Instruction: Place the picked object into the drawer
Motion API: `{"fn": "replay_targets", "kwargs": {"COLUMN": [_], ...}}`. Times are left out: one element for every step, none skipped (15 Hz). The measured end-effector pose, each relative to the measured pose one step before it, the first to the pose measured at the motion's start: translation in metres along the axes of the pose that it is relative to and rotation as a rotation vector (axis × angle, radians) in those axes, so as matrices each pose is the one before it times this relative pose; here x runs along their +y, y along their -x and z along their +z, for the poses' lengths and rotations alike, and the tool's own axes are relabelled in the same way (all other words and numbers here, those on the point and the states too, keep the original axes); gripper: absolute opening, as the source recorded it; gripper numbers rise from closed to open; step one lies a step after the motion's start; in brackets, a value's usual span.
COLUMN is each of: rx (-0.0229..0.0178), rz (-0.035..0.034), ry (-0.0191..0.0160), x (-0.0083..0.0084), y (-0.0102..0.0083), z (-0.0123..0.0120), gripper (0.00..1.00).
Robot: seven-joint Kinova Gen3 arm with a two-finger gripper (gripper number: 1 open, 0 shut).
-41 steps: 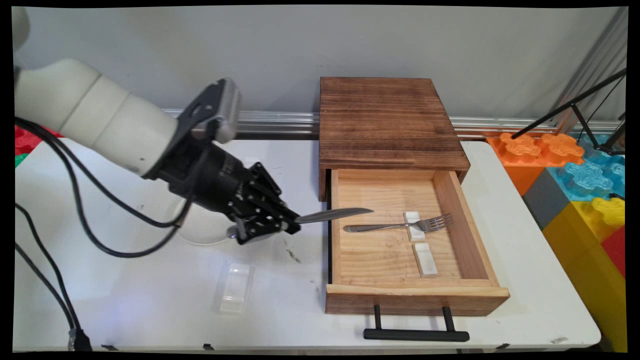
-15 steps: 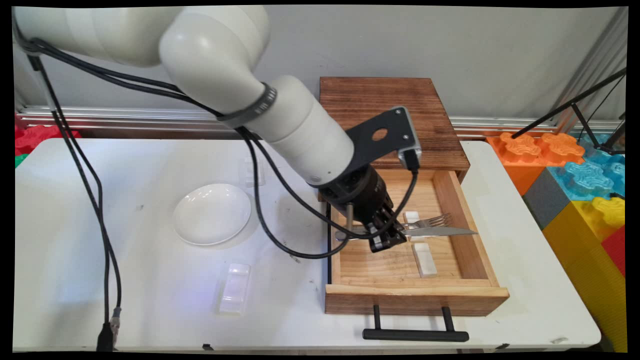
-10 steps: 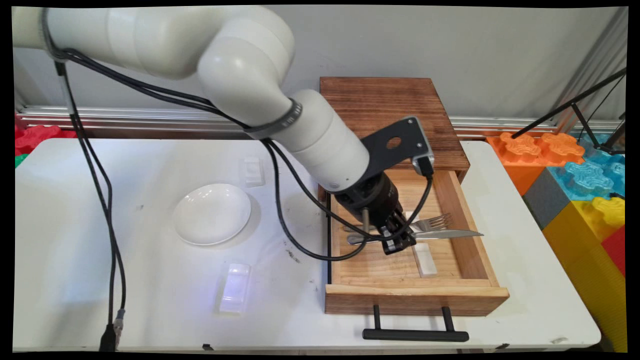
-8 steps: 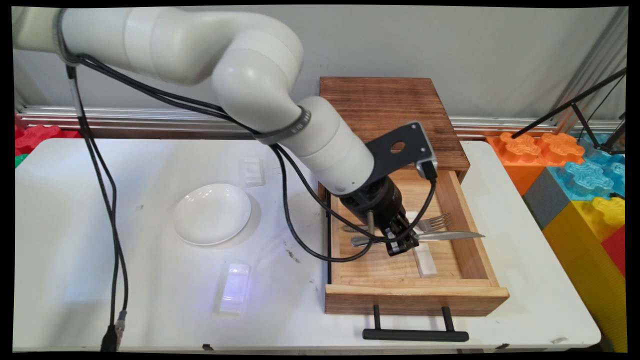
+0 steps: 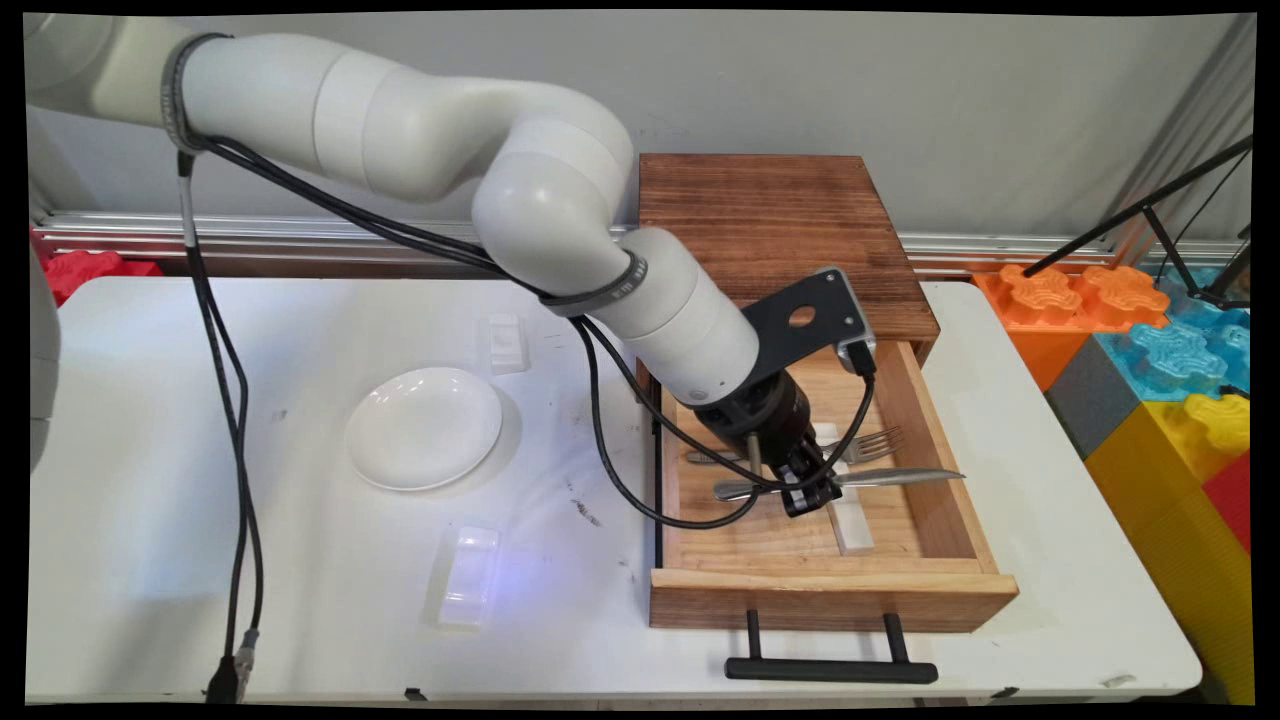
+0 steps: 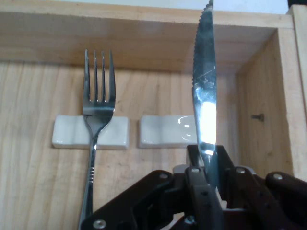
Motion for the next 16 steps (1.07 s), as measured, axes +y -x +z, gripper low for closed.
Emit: {"fn": "replay_targets", "kwargs": {"rx": [0.00012,-0.00082,-0.0006,-0.00101,-0.00091,-0.00123,-0.00165,-0.00126,-0.00175,-0.00207,-0.00255,-0.0017,-0.00199,-0.00217,-0.00122,-0.00171], "rz": [-0.00484,-0.00555,-0.00267,-0.00463,-0.00186,-0.00205,-0.00204,-0.00151,-0.00166,-0.00134,-0.00189,-0.00113,-0.0013,-0.00109,-0.00065,-0.00113], "ry": [0.00128,0.00103,0.00029,0.00018,0.00046,0.00089,0.00076,0.00054,0.00085,0.00031,0.00055,0.00037,0.00072,0.00077,0.00085,0.0012], "x": [-0.00147,-0.00211,-0.00126,-0.00233,-0.00108,-0.00123,-0.00115,-0.00095,-0.00099,-0.001,-0.00132,-0.00071,-0.00074,-0.0006,-0.0004,-0.00045], "y": [0.00157,0.0025,0.00148,0.00266,0.00161,0.00208,0.00211,0.00187,0.00216,0.00214,0.00285,0.00177,0.00216,0.00201,0.00153,0.00183], "z": [0.00311,0.00408,0.00219,0.00384,0.00203,0.00214,0.002,0.00153,0.00177,0.00157,0.00198,0.00107,0.00115,0.00107,0.00089,0.00098], "gripper": [0.0,0.0,0.0,0.0,0.0,0.0,0.0,0.0,0.0,0.0,0.0,0.0,0.0,0.0,0.0,0.0]}}
